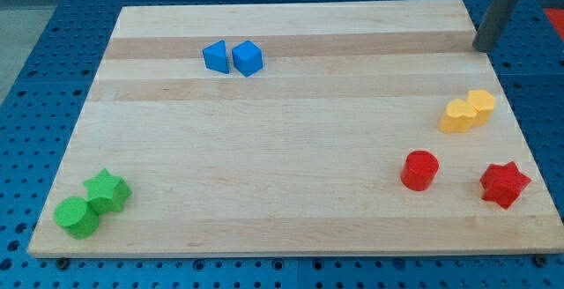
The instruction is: Place the arm at the center of the board
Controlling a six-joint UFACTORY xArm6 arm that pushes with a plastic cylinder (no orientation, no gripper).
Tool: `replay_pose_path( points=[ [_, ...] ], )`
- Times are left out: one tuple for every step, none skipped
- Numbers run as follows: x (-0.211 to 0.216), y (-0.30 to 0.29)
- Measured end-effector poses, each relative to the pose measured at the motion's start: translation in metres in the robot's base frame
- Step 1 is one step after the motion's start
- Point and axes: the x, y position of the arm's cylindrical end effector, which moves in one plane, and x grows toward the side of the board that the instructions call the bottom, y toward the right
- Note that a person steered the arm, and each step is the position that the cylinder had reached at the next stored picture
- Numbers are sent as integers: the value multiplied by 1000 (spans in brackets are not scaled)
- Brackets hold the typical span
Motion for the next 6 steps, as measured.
replay_pose_path(
  points=[
    [0, -9],
    [0, -42],
    [25, -126],
    [60, -192],
    [77, -229],
    [133, -308]
  ],
)
